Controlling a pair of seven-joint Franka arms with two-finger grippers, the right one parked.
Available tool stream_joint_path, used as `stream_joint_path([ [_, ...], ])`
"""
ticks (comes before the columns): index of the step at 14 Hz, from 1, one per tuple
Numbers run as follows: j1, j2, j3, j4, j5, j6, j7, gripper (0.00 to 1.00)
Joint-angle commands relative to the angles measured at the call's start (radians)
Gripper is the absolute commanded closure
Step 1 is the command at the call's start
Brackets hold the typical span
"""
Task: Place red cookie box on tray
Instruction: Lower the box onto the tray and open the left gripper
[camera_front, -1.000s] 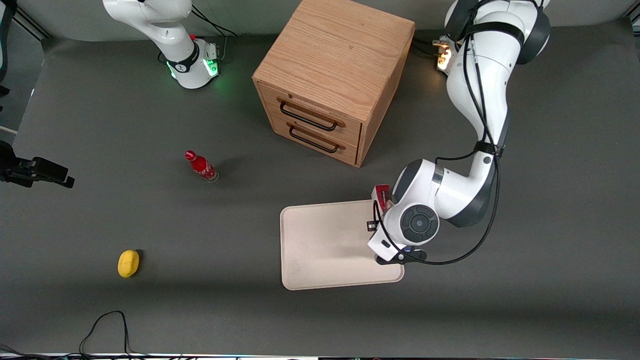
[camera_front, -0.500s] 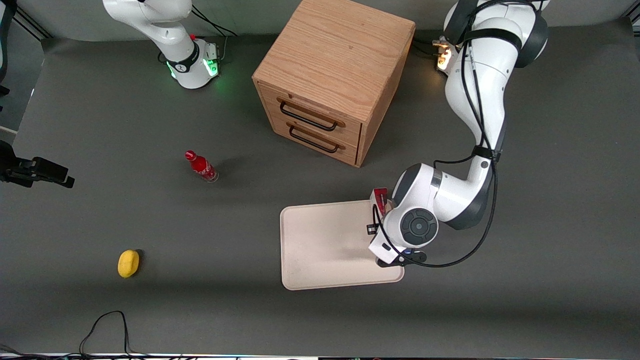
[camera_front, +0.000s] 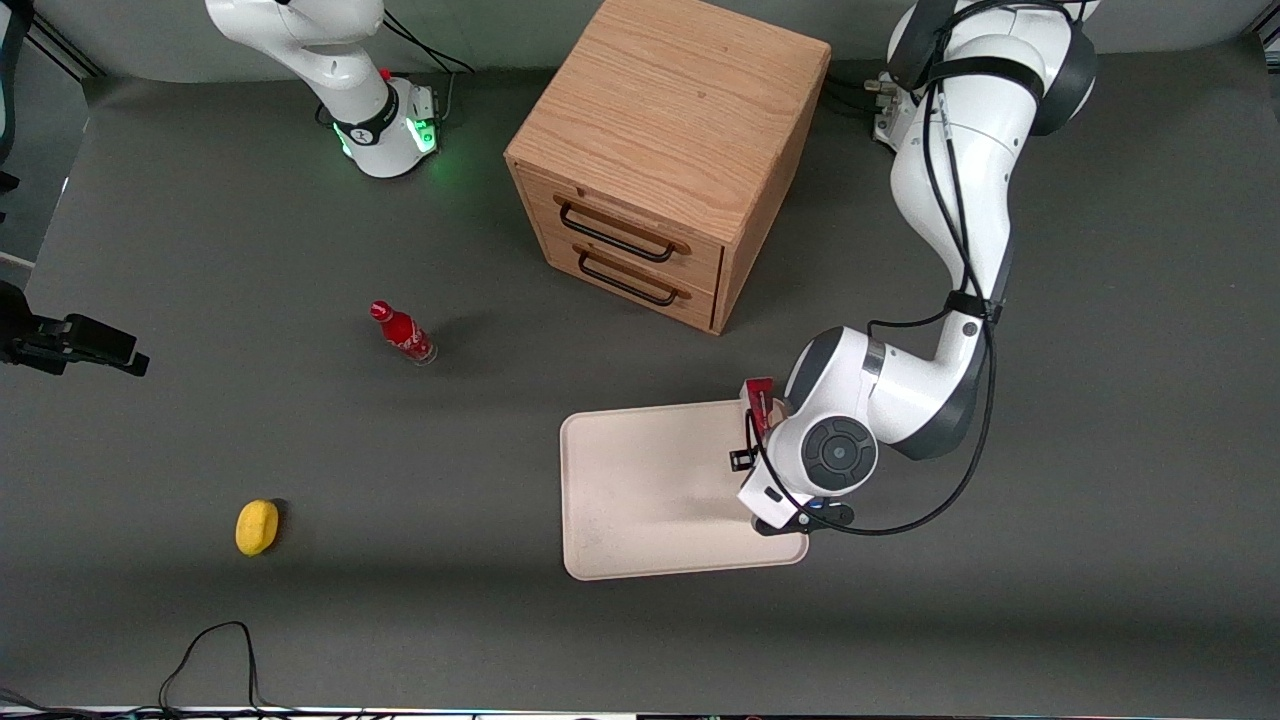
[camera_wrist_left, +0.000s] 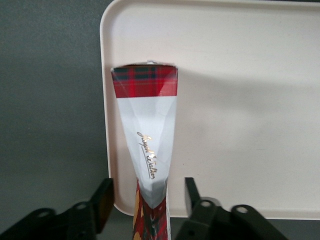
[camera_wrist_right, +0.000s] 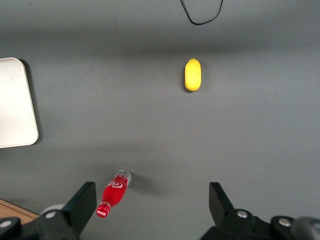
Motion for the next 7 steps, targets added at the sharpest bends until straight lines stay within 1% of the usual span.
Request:
stream_joint_path([
  [1,0.002,-0.029,0.002,0.007,-0.010,-0.037,-0.013,0.00],
  [4,0.023,-0.075,0.005,0.007,-0.007,-0.095,0.001,0.00],
  [7,0.065,-0.172,0.002,0.004,-0.010,-0.190,0.043,0.00],
])
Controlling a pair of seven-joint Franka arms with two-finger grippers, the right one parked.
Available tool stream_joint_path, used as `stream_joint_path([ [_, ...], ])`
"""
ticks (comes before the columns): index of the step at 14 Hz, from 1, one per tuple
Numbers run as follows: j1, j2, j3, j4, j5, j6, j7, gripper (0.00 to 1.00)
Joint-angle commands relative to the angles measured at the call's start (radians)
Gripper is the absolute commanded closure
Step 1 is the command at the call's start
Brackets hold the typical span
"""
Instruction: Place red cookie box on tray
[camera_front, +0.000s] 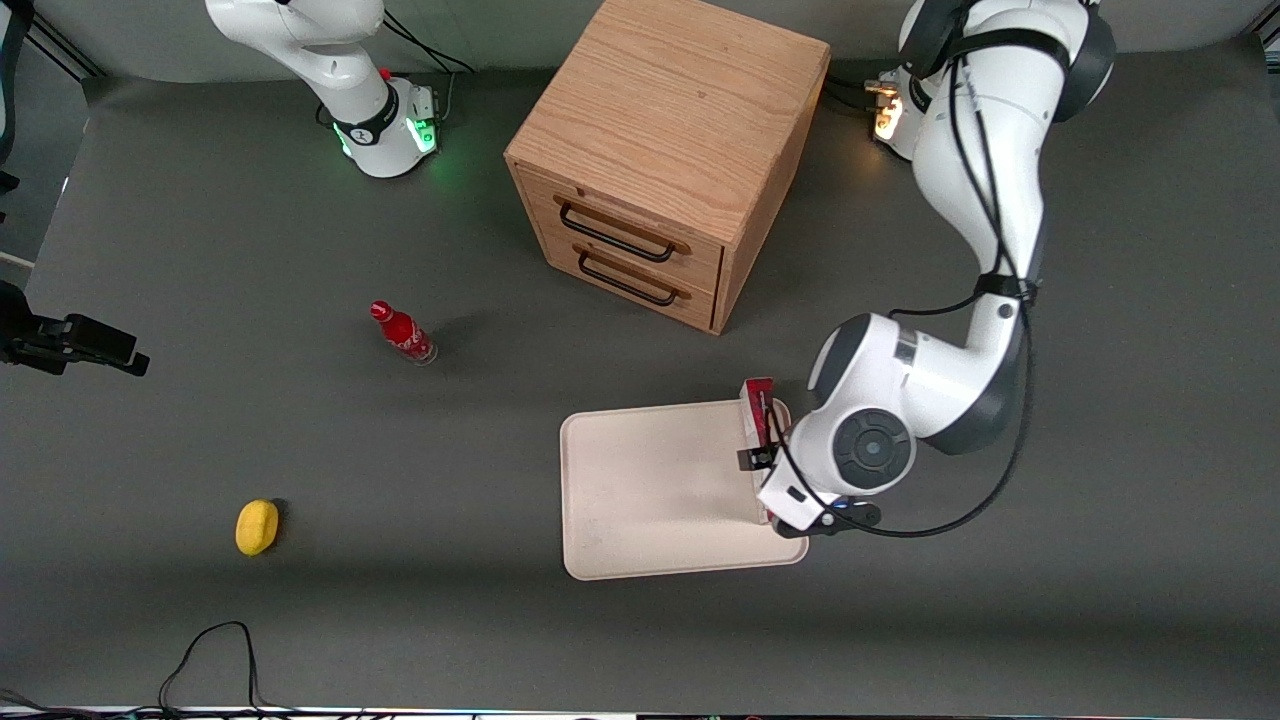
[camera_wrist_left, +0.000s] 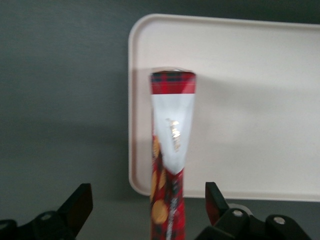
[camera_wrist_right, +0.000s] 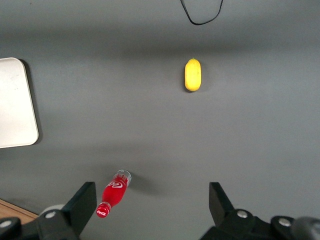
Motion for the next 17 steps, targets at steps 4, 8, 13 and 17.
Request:
stream_joint_path([
  [4,0.083,-0.358,0.002,-0.211,-0.013,-0.140,0.045,0.00],
  [8,0.170,-0.633,0.008,-0.490,0.013,-0.131,0.138,0.00],
  [13,0.259,-0.848,0.098,-0.688,0.077,-0.149,0.345,0.00],
  [17,0.264,-0.891,0.180,-0.704,0.208,-0.198,0.468,0.00],
])
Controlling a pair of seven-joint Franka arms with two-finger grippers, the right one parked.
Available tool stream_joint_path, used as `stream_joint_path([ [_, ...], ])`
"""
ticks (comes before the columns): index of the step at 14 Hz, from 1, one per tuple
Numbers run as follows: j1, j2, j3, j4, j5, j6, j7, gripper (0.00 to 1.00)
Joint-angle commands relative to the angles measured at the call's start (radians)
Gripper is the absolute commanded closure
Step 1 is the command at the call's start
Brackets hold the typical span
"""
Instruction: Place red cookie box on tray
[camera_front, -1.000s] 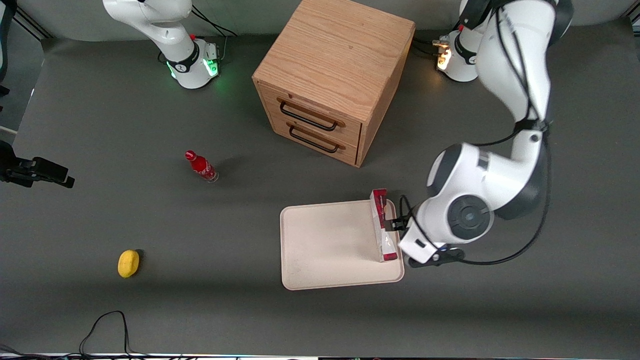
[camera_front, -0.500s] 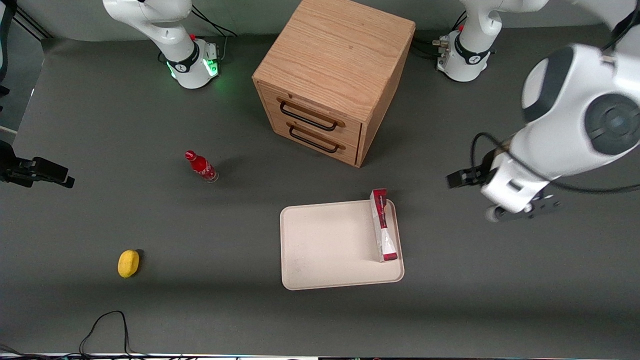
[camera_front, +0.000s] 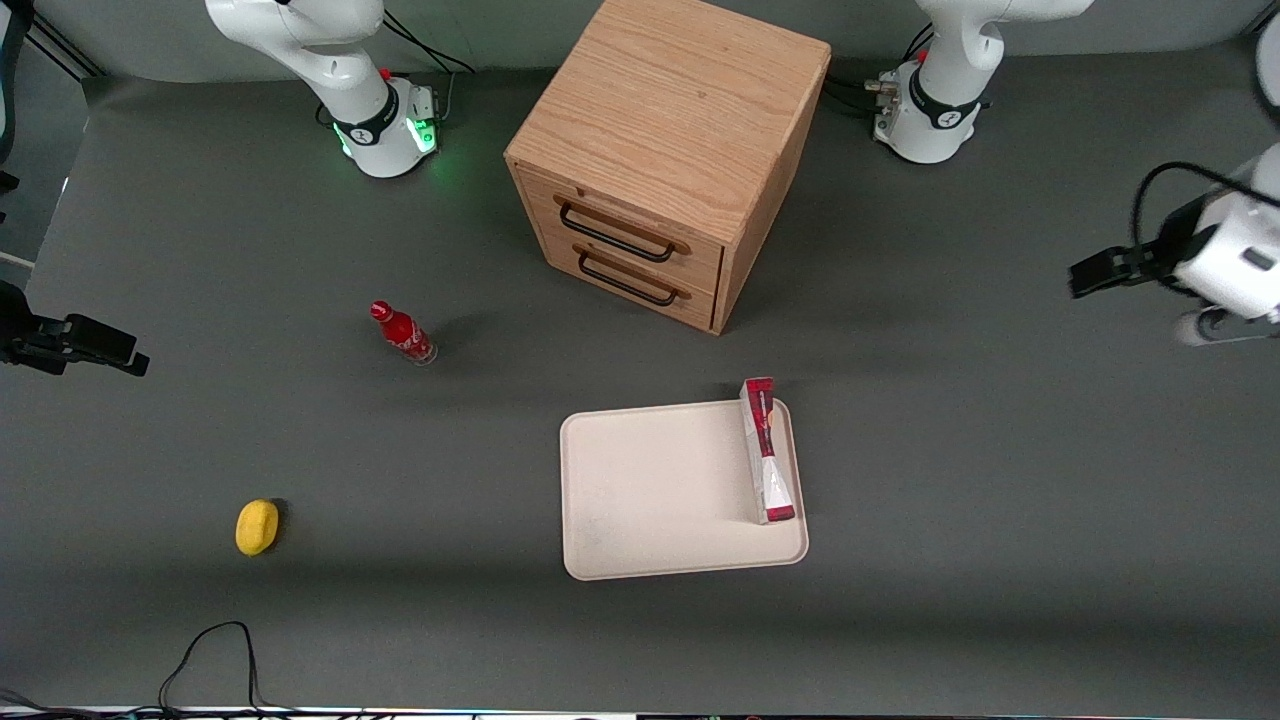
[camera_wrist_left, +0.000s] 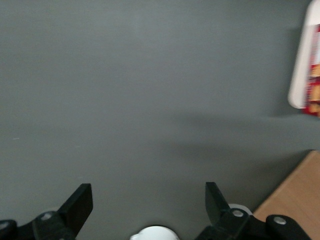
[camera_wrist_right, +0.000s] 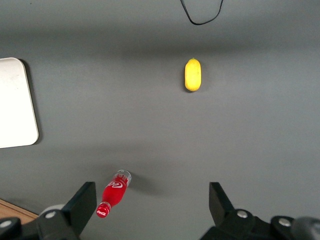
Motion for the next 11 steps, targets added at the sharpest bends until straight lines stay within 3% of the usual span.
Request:
stream_joint_path([
  [1,0.014,-0.053,0.000,-0.037,0.045,-0.023,0.011,0.00],
  [4,0.131,-0.058,-0.133,-0.032,-0.019,-0.047,-0.099,0.00],
  [5,0.115,-0.060,-0.126,-0.032,-0.030,-0.044,-0.102,0.00],
  [7,0.006,-0.061,-0.004,-0.017,-0.040,-0.059,-0.085,0.00],
  [11,-0.008,-0.023,-0.007,0.066,-0.027,-0.131,-0.056,0.00],
])
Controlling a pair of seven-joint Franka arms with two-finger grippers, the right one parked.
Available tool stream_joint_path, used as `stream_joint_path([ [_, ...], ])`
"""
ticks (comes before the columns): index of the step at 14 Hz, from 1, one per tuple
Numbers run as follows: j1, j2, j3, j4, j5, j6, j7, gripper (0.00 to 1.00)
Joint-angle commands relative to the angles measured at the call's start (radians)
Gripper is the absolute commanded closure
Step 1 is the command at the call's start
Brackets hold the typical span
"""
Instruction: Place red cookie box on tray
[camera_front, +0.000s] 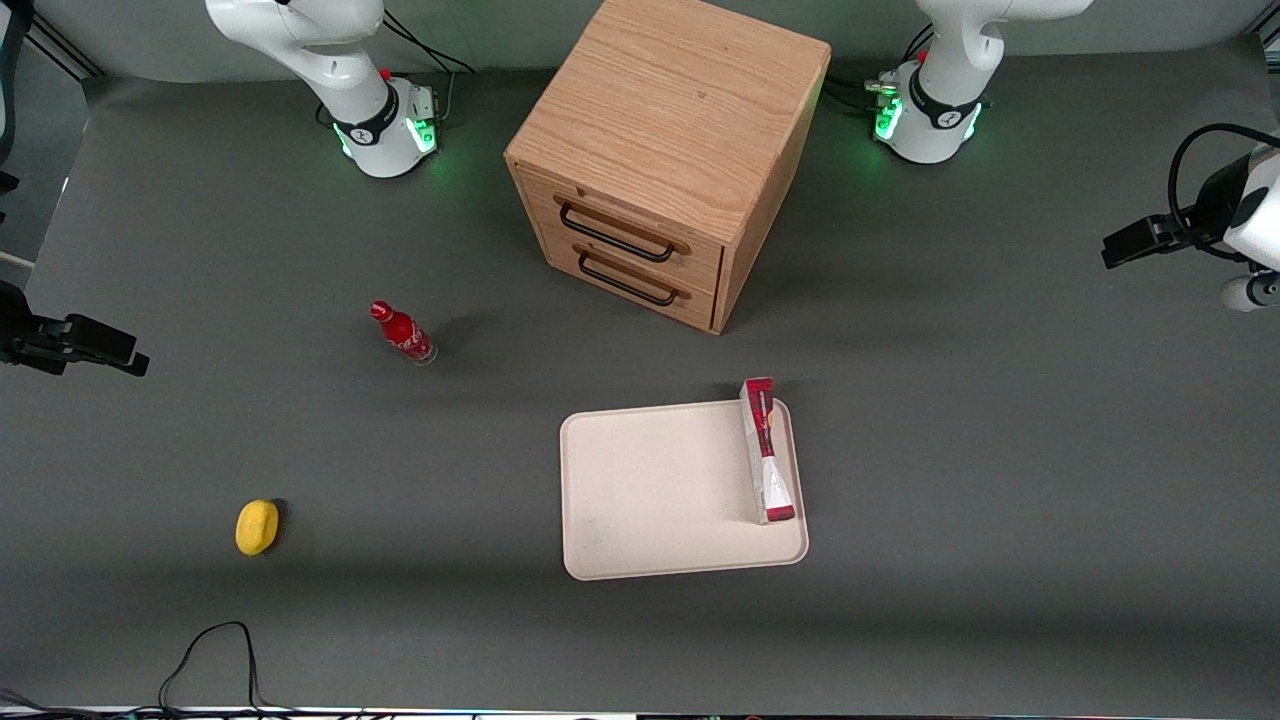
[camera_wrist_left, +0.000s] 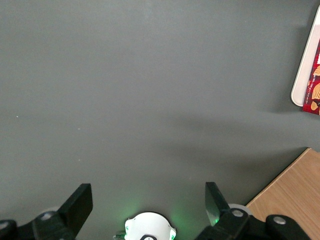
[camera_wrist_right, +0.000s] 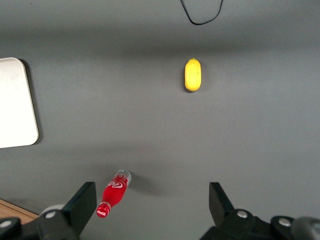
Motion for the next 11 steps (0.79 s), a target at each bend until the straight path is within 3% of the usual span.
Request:
stream_joint_path([
  [1,0.009,0.021,-0.007,0.061,-0.008,-0.057,0.014,0.00],
  [5,0.018,0.021,-0.035,0.052,0.001,0.036,0.014,0.00],
  [11,0.047,0.018,-0.071,0.055,0.001,0.029,0.027,0.00],
])
